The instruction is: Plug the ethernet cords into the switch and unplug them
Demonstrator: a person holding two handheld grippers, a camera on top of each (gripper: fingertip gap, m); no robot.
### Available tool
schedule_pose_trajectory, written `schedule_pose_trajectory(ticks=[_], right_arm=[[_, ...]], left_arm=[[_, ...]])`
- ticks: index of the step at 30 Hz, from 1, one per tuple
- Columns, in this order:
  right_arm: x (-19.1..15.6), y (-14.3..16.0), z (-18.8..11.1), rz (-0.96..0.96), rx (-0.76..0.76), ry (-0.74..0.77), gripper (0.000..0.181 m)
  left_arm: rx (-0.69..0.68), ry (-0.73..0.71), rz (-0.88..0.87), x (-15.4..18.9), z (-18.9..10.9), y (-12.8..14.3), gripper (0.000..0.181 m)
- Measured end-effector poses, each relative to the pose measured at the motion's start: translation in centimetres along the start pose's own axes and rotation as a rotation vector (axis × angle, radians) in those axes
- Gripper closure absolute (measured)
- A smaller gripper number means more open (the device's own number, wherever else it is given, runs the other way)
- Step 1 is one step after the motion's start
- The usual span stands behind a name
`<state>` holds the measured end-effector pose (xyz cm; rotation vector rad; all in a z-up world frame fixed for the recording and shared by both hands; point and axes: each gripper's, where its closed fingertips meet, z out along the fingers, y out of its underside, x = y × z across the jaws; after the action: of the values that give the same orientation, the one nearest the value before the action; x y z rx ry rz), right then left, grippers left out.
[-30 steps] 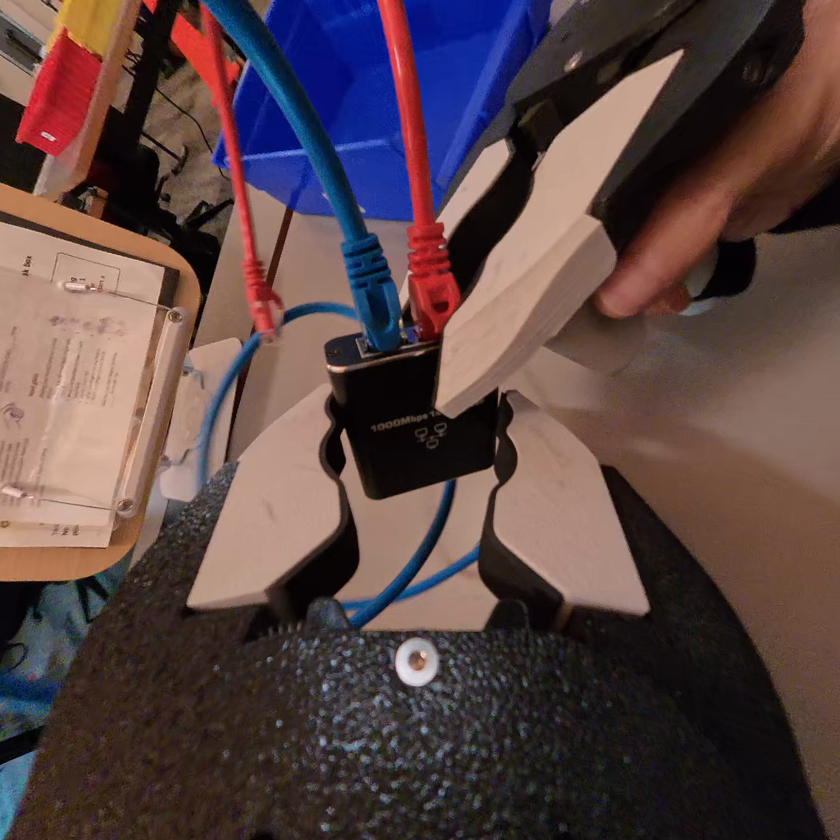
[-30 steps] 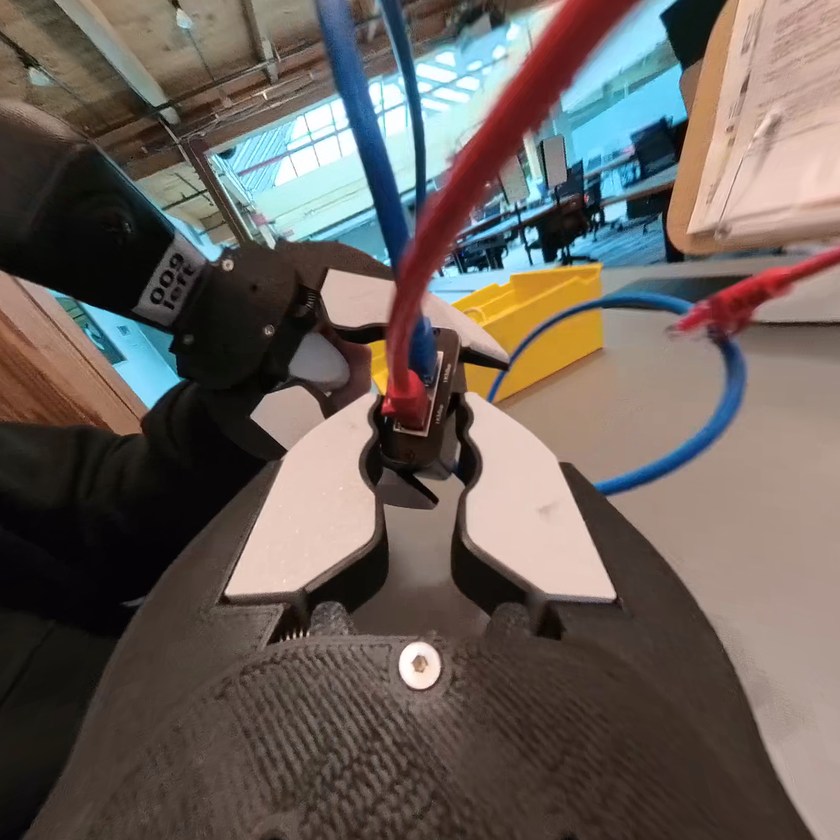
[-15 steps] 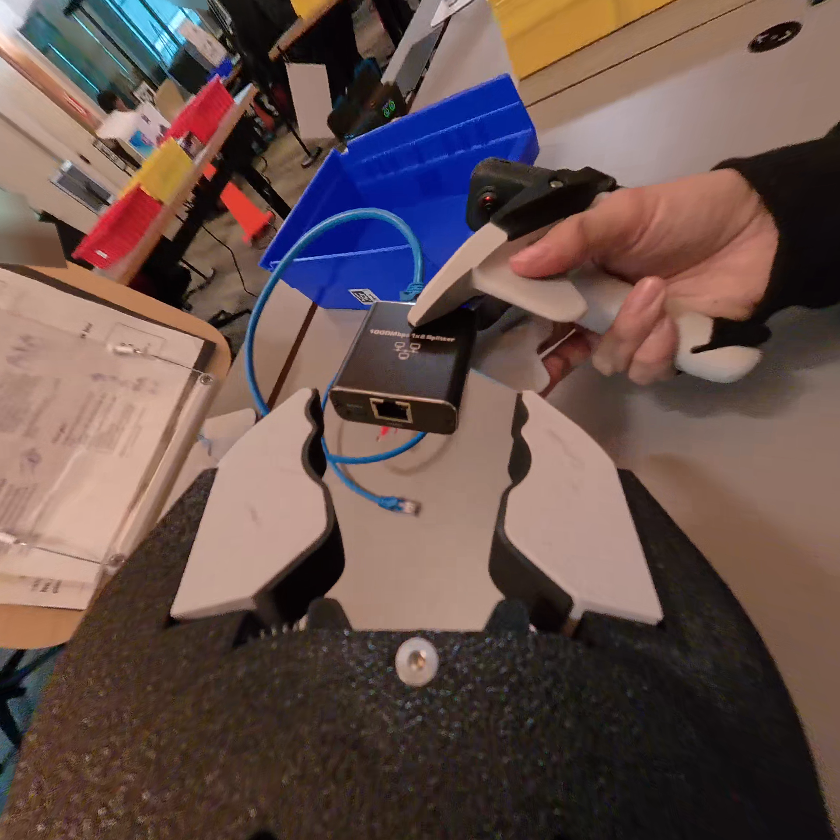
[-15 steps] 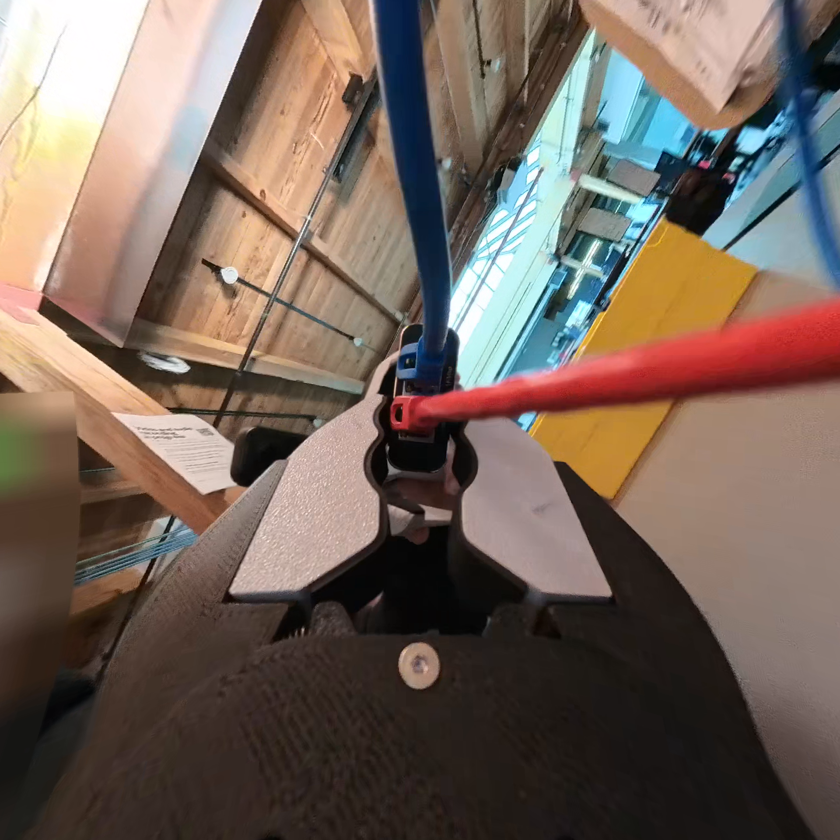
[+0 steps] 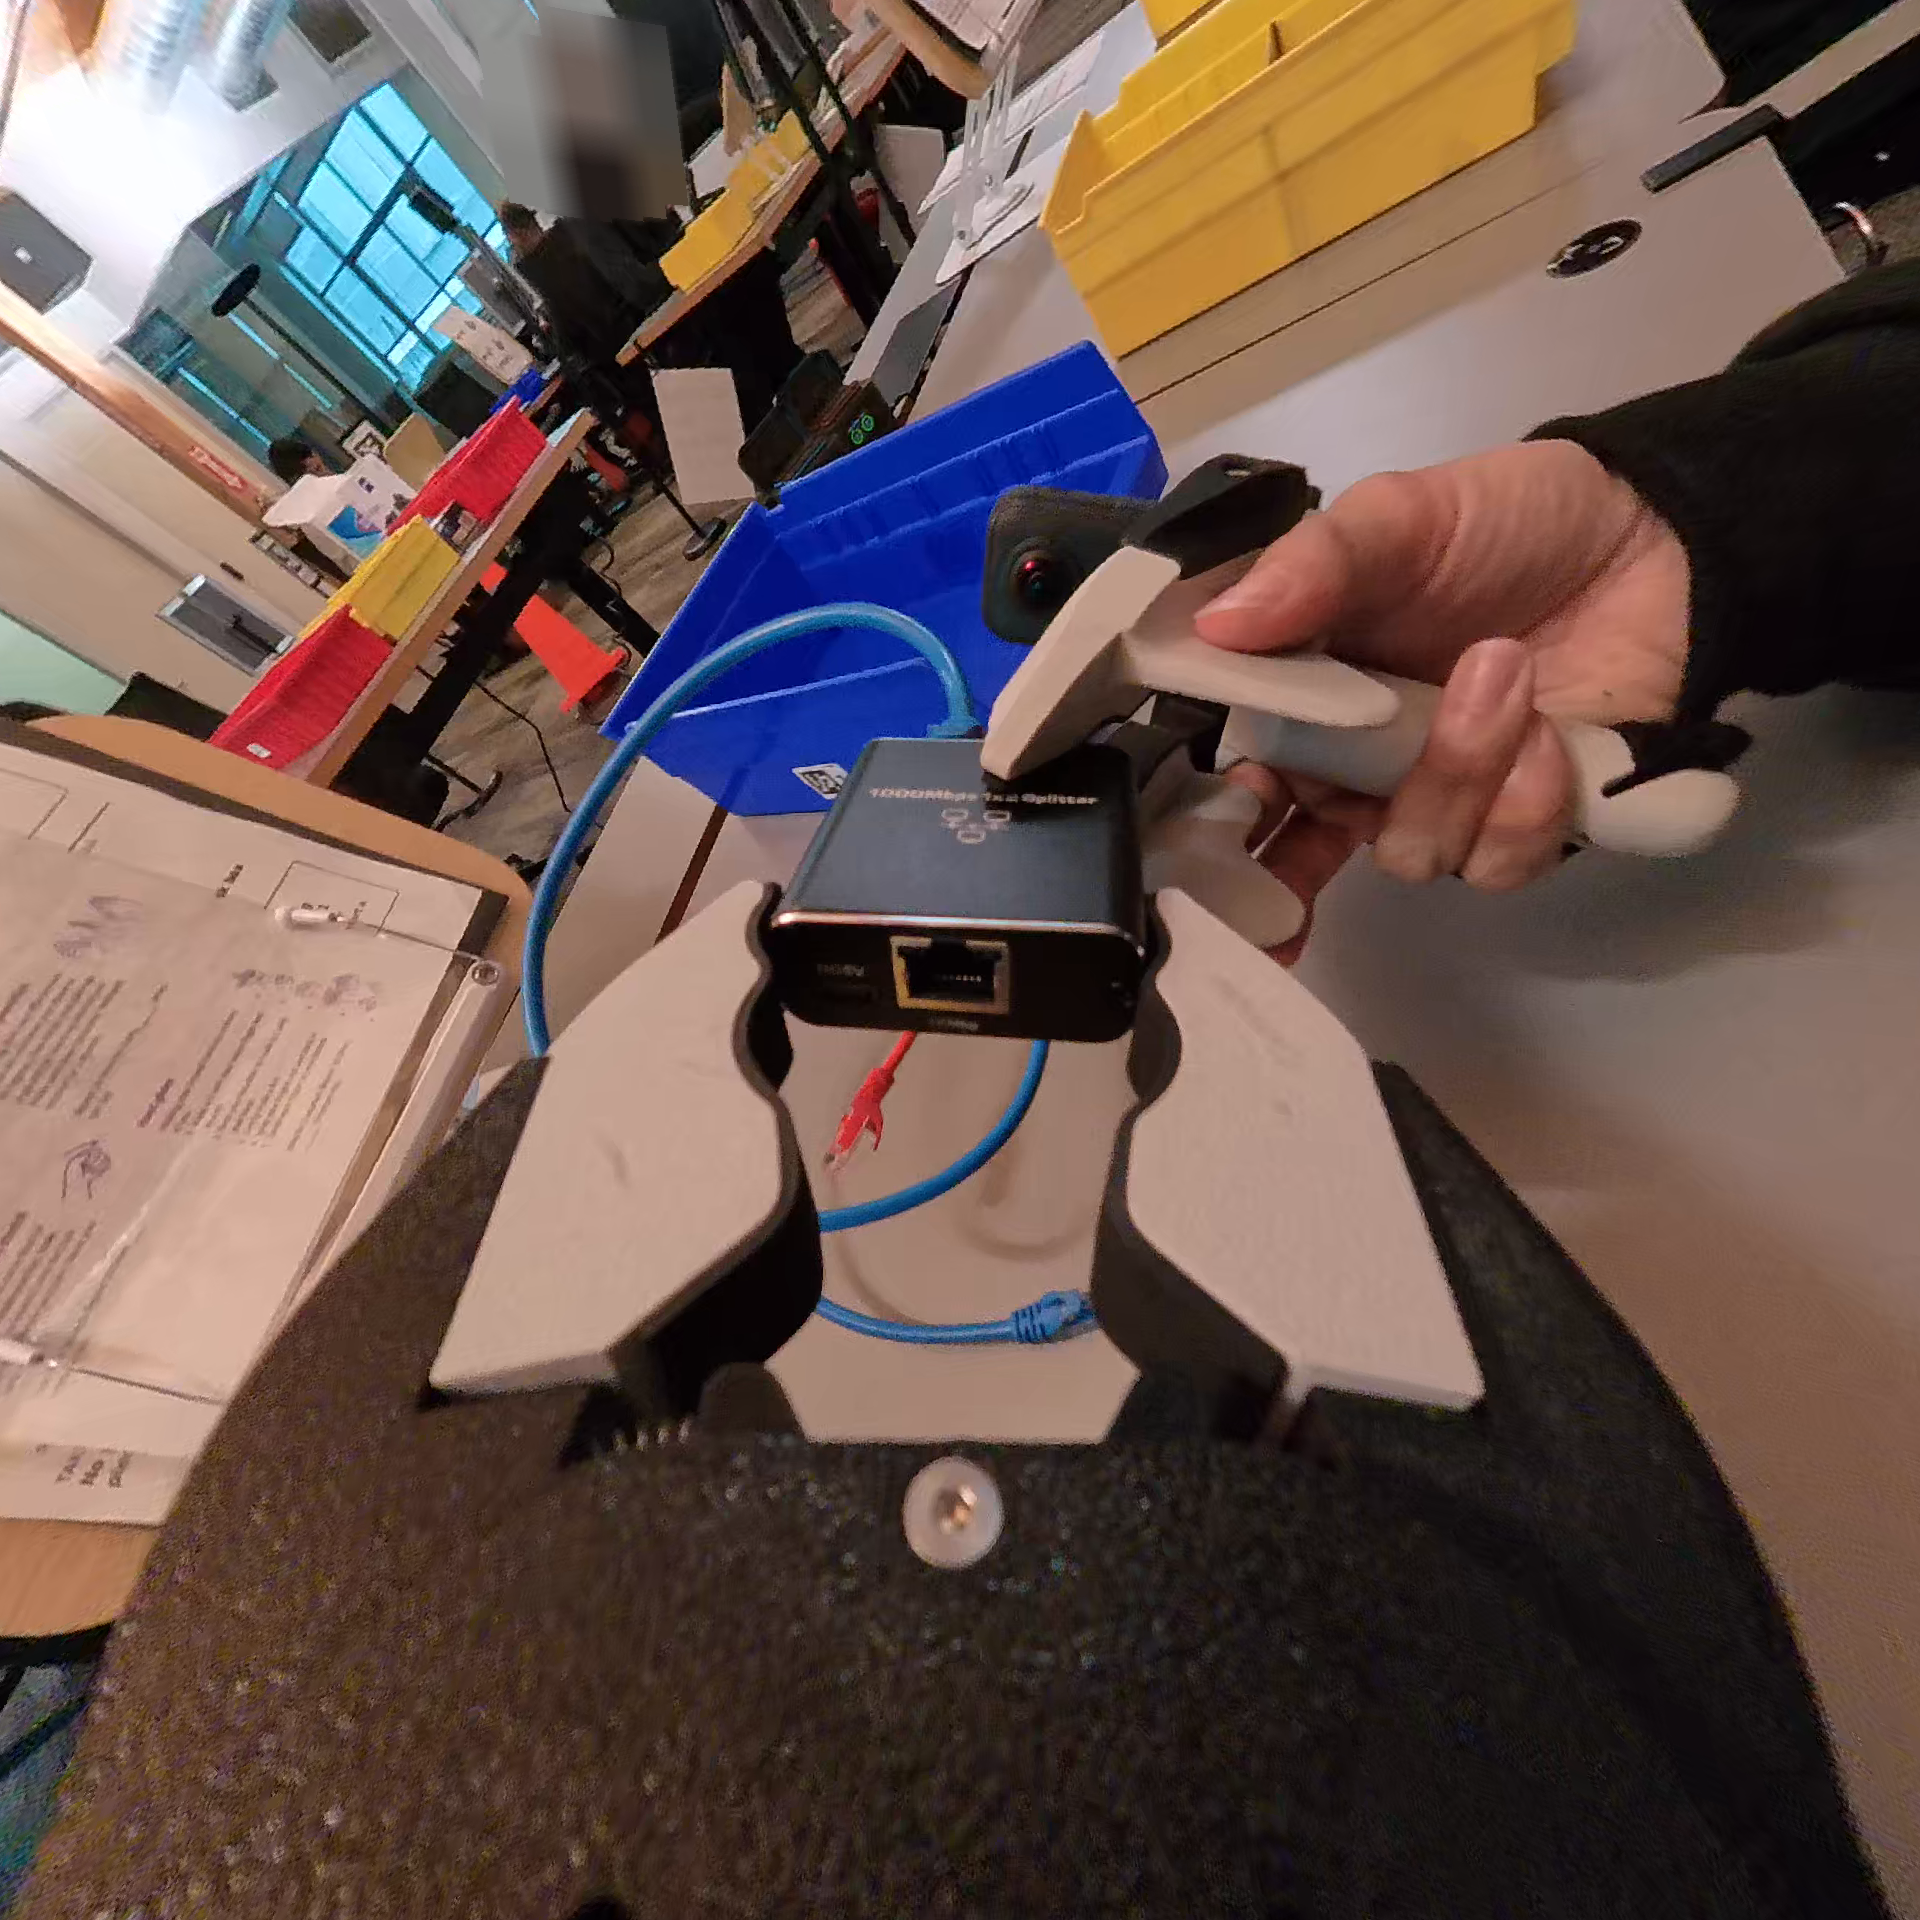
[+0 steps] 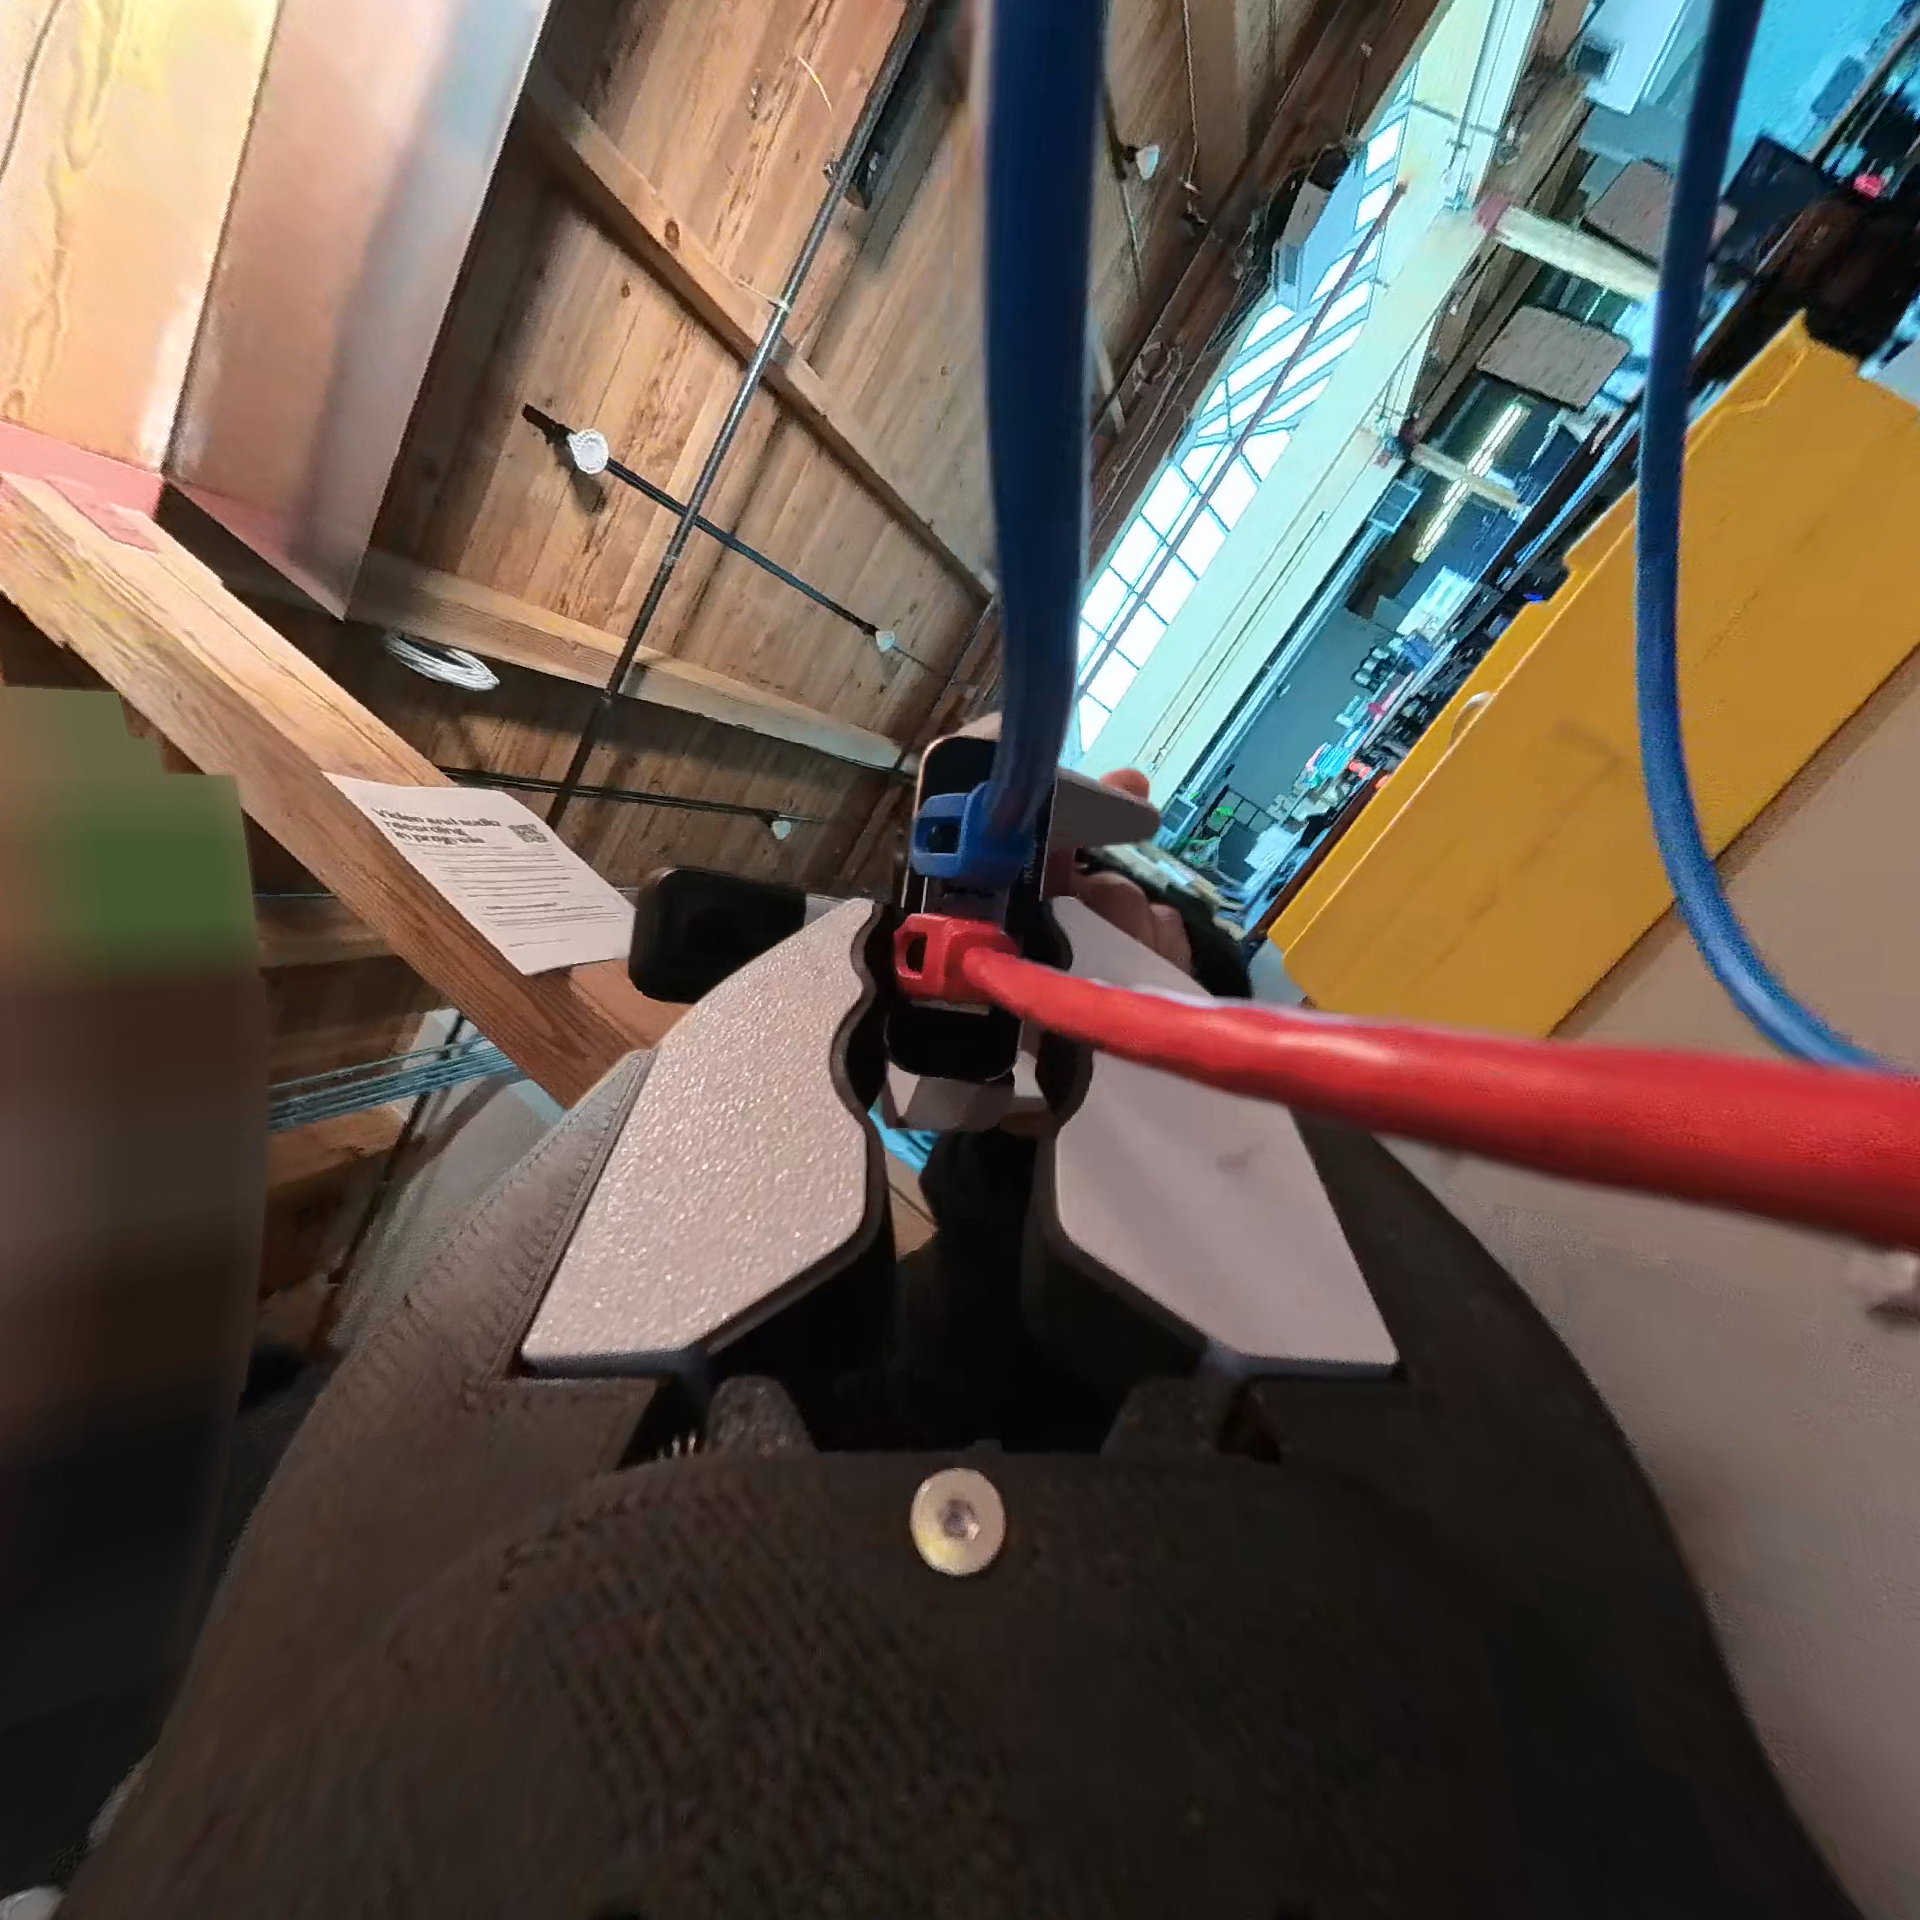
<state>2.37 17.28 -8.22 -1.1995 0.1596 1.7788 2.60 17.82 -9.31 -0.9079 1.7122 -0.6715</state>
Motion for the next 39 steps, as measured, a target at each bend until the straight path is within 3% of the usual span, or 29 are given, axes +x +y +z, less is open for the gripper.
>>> schedule_pose_trajectory(ticks=[3, 6, 8, 10, 13, 15, 18, 24, 28, 33, 39], right_arm=[[-0.4, 0.2, 0.2, -0.190, -0.032, 0.004, 0.150], [-1.7, 0.5, 0.5, -0.546, -0.051, 0.025, 0.106], [-2.1, 0.9, 0.4, -0.783, -0.074, 0.071, 0.086], [-2.2, 1.4, 0.4, -0.952, -0.117, 0.099, 0.085], [-3.3, 1.2, 0.3, -1.029, -0.076, 0.056, 0.087], [-4.5, 1.2, 0.0, -1.028, -0.035, -0.013, 0.101], [-4.0, 1.9, -0.6, -1.062, -0.121, -0.019, 0.115], [-3.3, 2.0, -1.1, -1.076, -0.190, 0.004, 0.119], [-3.3, 1.2, -2.0, -1.107, -0.125, -0.007, 0.119], [-3.2, 0.6, -2.6, -1.140, -0.095, -0.002, 0.119], [-0.9, 3.2, -1.7, -1.268, -0.254, 0.041, 0.119]], left_arm=[[0.029, -0.036, -0.042, 0.0, 0.0, -0.2, 0.118], [0.132, -0.011, -0.194, -0.3, -0.6, -1.4, 0.118], [0.218, 0.046, -0.335, -0.5, -1.0, -2.5, 0.119], [0.297, 0.119, -0.441, -0.2, -1.4, -3.4, 0.119], [0.373, 0.235, -0.516, 1.2, -1.3, -4.4, 0.119], [0.364, 0.271, -0.490, 2.4, -0.8, -4.2, 0.119], [0.379, 0.308, -0.501, 3.1, -0.4, -4.1, 0.119], [0.335, 0.342, -0.487, 3.4, 0.1, -3.2, 0.119], [0.320, 0.315, -0.526, 3.1, 0.2, -2.7, 0.111], [0.381, 0.260, -0.820, 1.0, -0.8, -1.5, 0.105], [0.390, 0.476, -1.227, 3.5, -0.4, -0.7, 0.117]])
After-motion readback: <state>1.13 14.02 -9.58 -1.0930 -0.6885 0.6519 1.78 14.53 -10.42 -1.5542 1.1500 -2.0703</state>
